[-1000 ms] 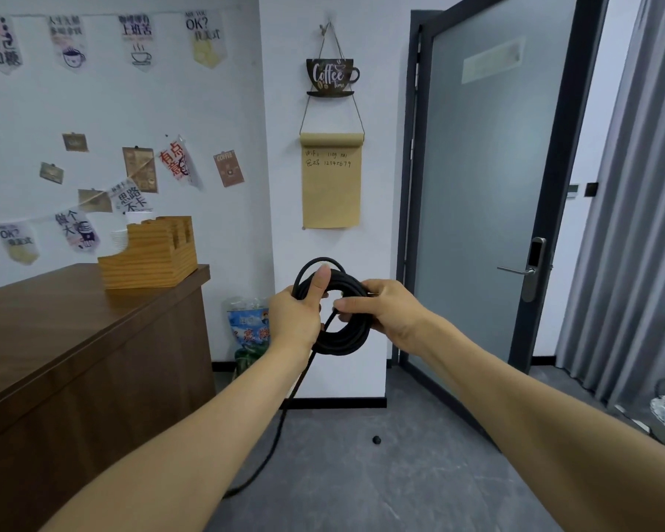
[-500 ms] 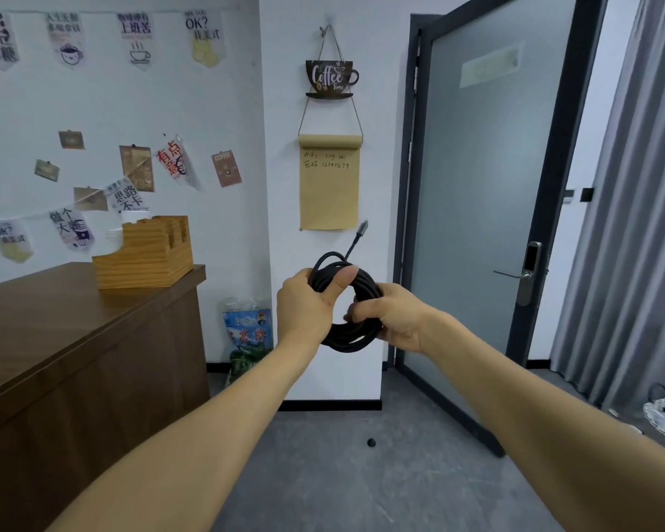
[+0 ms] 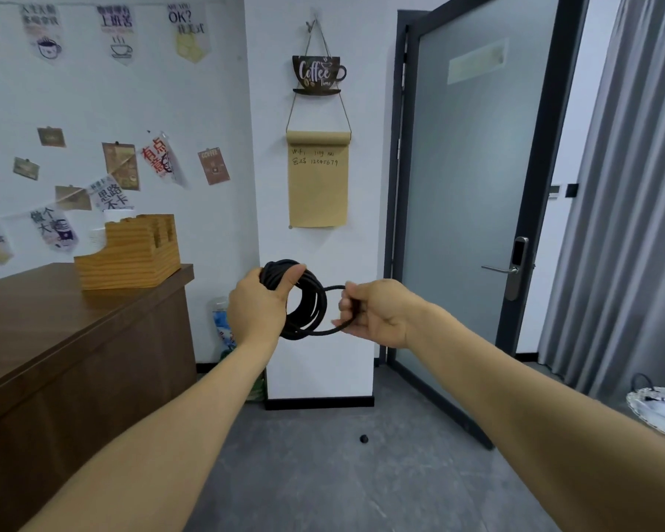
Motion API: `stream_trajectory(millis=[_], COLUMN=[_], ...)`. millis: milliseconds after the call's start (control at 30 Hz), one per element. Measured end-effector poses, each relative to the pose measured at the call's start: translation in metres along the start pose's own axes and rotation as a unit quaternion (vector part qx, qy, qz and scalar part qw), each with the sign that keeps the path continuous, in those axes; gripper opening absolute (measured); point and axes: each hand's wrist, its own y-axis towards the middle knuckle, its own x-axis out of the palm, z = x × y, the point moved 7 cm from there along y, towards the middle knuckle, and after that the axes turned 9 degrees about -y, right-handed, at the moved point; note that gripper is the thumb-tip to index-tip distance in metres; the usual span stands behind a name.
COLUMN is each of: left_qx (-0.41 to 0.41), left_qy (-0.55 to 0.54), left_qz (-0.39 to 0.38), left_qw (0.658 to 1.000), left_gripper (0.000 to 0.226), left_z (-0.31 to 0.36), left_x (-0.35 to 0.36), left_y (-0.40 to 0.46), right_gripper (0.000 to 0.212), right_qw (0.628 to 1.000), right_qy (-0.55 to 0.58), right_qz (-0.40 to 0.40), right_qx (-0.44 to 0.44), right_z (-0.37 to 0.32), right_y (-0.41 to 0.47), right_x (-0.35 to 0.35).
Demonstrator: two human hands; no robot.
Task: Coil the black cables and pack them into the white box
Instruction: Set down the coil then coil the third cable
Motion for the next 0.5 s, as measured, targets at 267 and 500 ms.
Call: stream_trajectory(millis=[267, 500], left_qx=[-0.016, -0.046], left_qy=[-0.003, -0.12], left_qz=[-0.011, -0.067], left_qw=[1.0, 0.989], left_gripper=[0.062, 0.032], left_z=[-0.01, -0.001], left_x=[-0.011, -0.003], left_y=[0.002, 0.005], right_gripper=[0.032, 0.031], right_qw=[0.883, 0.827], right_qy=[-0.459, -0.529], right_qz=[0.085, 0.147], right_qx=[-0.053, -0.124], right_z=[-0.031, -0.032], right_y=[-0.007, 0.001], right_x=[-0.019, -0.032])
